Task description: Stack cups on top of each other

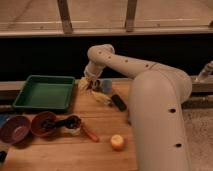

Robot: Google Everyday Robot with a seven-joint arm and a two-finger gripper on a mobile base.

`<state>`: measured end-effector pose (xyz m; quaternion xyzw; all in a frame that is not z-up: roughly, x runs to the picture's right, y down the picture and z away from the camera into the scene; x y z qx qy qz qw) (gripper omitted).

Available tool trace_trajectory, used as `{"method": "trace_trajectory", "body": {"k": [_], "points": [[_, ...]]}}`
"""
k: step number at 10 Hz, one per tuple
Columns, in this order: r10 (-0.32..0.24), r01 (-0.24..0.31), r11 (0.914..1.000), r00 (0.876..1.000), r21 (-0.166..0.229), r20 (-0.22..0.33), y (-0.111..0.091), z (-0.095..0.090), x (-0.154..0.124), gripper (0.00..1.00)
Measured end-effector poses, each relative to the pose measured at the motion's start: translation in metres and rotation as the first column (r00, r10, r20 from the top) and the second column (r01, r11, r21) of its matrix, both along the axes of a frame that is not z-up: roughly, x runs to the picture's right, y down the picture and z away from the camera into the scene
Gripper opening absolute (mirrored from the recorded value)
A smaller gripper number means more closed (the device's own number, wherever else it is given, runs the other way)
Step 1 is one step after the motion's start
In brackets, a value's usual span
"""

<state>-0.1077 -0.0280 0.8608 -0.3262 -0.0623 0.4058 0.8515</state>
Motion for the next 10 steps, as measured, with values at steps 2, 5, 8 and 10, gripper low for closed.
{"method": "trace_trajectory", "body": {"k": [2,5,8,10], "points": [[0.002,-0.002,1.0,1.0,-0.001,0.0,0.0,0.0,0.001,0.66],[-0.052,0.052,0.9986,0.998,-0.007,0.021,0.004,0.012,-0.015,0.66],[-0.152,0.153,0.9881,0.988,-0.019,0.007,0.011,0.033,-0.033,0.66],[-0.202,0.201,0.9792,0.979,-0.024,-0.024,0.012,0.046,-0.033,0.66]]}}
